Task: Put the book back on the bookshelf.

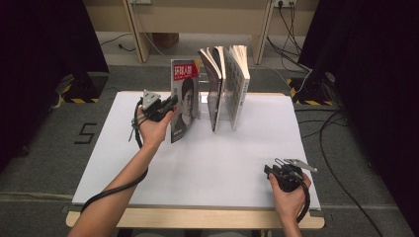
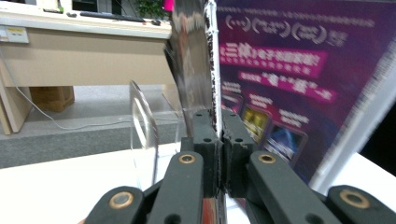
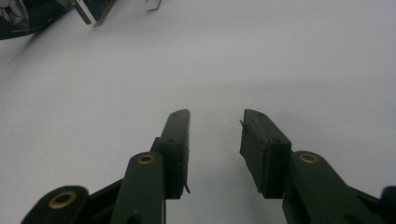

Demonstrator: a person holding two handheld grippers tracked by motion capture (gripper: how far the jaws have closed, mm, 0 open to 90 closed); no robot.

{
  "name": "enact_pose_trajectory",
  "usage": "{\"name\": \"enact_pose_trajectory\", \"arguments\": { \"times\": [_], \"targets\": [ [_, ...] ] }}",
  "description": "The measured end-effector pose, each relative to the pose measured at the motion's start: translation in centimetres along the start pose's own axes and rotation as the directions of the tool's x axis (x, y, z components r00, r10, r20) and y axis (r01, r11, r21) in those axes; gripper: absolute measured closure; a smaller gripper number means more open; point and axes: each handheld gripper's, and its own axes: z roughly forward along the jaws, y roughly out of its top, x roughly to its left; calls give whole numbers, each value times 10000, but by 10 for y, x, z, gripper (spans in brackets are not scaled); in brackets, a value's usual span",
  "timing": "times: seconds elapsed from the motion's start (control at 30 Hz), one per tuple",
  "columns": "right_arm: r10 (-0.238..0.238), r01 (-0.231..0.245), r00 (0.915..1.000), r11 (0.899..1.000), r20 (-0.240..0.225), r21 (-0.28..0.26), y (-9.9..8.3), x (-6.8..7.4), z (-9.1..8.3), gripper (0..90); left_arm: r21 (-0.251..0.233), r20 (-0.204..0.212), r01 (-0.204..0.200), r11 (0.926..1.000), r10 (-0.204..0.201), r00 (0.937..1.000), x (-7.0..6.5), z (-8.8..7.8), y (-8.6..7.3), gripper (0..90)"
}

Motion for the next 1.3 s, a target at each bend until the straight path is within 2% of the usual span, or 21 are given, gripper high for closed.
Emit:
{"name": "enact_pose_trajectory", "arguments": {
  "times": [0.17,0.27,0.3,0.47,0.57,0.6,0.77,0.93,1.1,1.3],
  "targets": [
    [-17,17,10000,10000,-30,23,0,1,1,621,416,257,146,9990,-157,9995,-7,-8,-8,853],
    [7,-7,10000,10000,-43,16,0,1,0,621,880,355,135,9960,-166,9992,-12,-13,-14,851],
    [-128,128,9999,9999,-4,-2,0,0,1,620,1036,394,176,9945,-218,9990,-14,-14,-16,847],
    [-37,38,10000,10000,-52,24,-1,-1,1,618,1388,662,348,9897,-443,9968,-20,-15,-19,826],
    [-29,29,10000,10000,-5,47,-1,-2,1,617,1287,543,282,9913,-354,9979,-21,-12,-15,777],
    [126,-126,9999,9999,-32,88,-1,-1,1,617,1227,477,295,9920,-356,9982,-22,-10,-12,756],
    [57,-56,10000,9999,-80,164,-2,-2,2,614,1065,260,286,9939,-316,9992,-24,-3,0,655],
    [4,-3,10000,9999,-46,172,-2,-4,2,610,953,189,424,9945,-444,9988,-30,0,11,646],
    [195,-193,9998,9995,-92,245,-3,-3,2,608,739,-36,639,9952,-639,9980,-27,5,24,654],
    [99,-96,9999,9997,-93,221,-3,-4,3,605,529,-128,750,9958,-745,9971,-26,10,40,659]
  ]
}}
